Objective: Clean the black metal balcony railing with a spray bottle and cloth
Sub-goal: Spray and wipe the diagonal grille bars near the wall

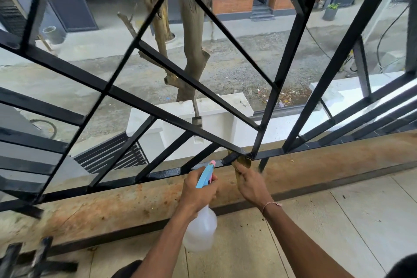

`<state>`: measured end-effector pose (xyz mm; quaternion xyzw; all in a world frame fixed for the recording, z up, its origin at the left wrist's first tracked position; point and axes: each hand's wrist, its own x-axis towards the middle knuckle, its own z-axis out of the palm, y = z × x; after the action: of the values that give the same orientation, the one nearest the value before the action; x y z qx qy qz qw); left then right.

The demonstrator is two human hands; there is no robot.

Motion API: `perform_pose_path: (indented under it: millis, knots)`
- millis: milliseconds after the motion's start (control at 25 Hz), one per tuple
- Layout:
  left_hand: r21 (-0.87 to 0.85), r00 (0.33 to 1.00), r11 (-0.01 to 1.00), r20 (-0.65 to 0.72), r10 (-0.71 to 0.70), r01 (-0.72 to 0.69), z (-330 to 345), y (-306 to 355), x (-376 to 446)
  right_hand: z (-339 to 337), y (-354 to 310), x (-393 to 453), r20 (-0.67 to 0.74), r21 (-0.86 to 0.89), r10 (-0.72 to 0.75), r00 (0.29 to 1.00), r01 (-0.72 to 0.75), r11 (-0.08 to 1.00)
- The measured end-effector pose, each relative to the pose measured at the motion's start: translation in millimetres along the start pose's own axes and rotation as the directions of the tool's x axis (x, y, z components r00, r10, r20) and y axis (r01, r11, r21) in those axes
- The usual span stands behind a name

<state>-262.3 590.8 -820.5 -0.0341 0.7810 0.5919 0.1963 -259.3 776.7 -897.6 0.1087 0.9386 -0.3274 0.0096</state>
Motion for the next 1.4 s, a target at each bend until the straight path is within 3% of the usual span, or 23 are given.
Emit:
perform_pose_path:
  millis: [120,200,360,520,680,920,1080,1160,1280,1400]
  knots:
    - [0.010,0.998,0.999,-0.035,0.046,-0.045,-7,9,-7,-8,-24,-21,0.046,0.118,0.056,0.997,-0.061,0.991]
    - [0.015,0.992,0.996,-0.086,0.087,-0.086,-17,13,-15,-18,-51,-40,0.113,0.309,0.122,0.986,-0.151,0.939]
    - [-0.067,0.967,0.991,-0.237,0.097,-0.116,-47,27,-41,-47,-119,-57,0.119,0.723,0.263,0.957,-0.265,0.638]
    - [-0.150,0.929,0.973,-0.352,0.115,-0.178,-83,57,-67,-85,-177,-59,0.165,0.700,0.187,0.968,-0.249,0.670]
    - [-0.125,0.879,0.961,-0.447,0.167,-0.246,-110,83,-85,-107,-213,-68,0.343,0.770,0.200,0.918,-0.397,0.500]
    - [-0.108,0.852,0.980,-0.516,0.090,-0.169,-133,106,-99,-133,-253,-60,0.509,0.798,0.018,0.860,-0.480,0.365]
    - [-0.091,0.874,0.988,-0.481,0.065,-0.124,-140,147,-124,-176,-285,-66,0.596,0.760,-0.048,0.801,-0.544,0.356]
    - [-0.150,0.880,0.988,-0.474,-0.042,-0.034,-147,172,-137,-202,-305,-67,0.626,0.733,-0.019,0.779,-0.580,0.357]
    - [-0.166,0.877,0.985,-0.479,-0.037,-0.049,-143,189,-151,-215,-320,-78,0.595,0.753,-0.050,0.802,-0.535,0.385]
    - [-0.169,0.882,0.985,-0.469,-0.046,-0.038,-151,229,-166,-261,-346,-87,0.579,0.739,0.028,0.815,-0.539,0.404]
